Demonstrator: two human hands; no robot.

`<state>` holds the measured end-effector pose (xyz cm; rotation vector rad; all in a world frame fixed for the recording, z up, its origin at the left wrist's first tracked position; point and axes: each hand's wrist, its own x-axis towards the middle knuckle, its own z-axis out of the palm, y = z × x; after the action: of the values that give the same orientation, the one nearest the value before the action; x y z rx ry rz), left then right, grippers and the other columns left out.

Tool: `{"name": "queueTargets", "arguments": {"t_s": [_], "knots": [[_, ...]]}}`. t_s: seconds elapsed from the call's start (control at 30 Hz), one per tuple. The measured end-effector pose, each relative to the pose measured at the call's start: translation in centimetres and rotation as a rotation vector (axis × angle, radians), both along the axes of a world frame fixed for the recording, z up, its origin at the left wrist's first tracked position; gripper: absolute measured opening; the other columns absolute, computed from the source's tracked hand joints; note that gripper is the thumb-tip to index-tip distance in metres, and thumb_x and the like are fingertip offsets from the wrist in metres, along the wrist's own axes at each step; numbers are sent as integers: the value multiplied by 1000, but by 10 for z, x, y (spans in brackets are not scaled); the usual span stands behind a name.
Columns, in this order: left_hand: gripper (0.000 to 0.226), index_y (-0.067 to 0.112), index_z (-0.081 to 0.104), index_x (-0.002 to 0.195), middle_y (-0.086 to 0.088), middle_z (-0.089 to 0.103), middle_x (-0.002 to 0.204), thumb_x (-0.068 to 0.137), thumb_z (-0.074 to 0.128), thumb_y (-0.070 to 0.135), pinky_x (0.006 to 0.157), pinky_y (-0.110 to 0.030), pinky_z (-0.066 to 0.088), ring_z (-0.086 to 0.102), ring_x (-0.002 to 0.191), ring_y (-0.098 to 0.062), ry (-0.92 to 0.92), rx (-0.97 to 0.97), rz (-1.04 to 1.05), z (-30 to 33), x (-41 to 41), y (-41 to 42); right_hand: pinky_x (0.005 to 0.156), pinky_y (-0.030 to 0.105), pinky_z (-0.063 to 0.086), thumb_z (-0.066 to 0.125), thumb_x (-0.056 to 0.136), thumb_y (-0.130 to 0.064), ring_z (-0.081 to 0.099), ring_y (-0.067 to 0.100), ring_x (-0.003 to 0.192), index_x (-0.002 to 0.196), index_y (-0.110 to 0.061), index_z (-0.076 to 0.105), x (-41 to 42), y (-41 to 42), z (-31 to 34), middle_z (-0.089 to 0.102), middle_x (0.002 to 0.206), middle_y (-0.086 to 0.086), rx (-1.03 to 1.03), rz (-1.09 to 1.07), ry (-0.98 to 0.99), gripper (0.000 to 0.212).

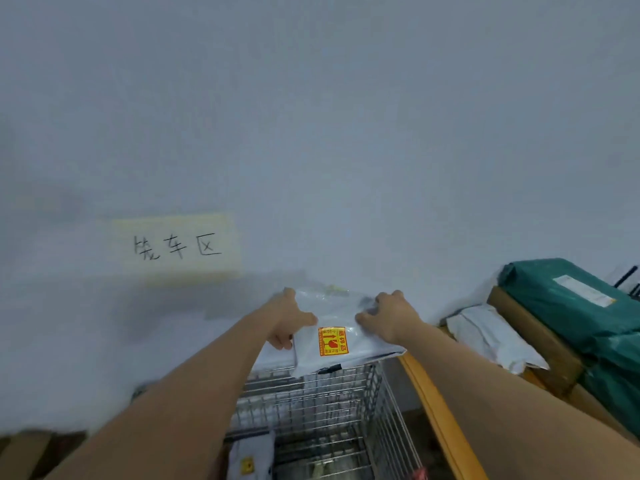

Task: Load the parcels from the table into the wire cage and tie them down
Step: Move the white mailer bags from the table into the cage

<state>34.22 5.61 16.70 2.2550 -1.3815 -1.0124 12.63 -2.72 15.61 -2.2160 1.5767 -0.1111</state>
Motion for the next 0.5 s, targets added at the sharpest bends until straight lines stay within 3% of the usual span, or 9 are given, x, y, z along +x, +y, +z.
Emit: {"name": "queueTargets", "arguments": {"t_s": [0.23, 0.37, 0.5], "knots": [[70, 18, 22, 142, -18, 72, 89, 89, 63, 40, 54, -36, 60, 66, 55, -23, -7, 91, 187, -35, 85, 93, 98, 40, 48, 56, 89, -55, 56, 34, 111, 134, -6, 48, 107, 48, -52, 40, 132, 16, 110, 197, -43, 68], [92, 21, 0, 157, -11, 68, 99, 94, 64, 42, 63, -40, 64, 72, 73, -25, 19, 94, 315, -71, 106, 132, 98, 41, 49, 57, 89, -56, 55, 34, 113, 137, -7, 46, 141, 75, -94, 38, 131, 15, 177, 251, -56, 70], [98, 24, -10, 158, -9, 68, 101, 95, 63, 41, 59, -39, 63, 74, 74, -29, 86, 118, 376, -123, 116, 163, 98, 39, 45, 55, 89, -53, 52, 34, 118, 135, -7, 48, 160, 100, -148, 43, 130, 14, 217, 280, -33, 66]]}}
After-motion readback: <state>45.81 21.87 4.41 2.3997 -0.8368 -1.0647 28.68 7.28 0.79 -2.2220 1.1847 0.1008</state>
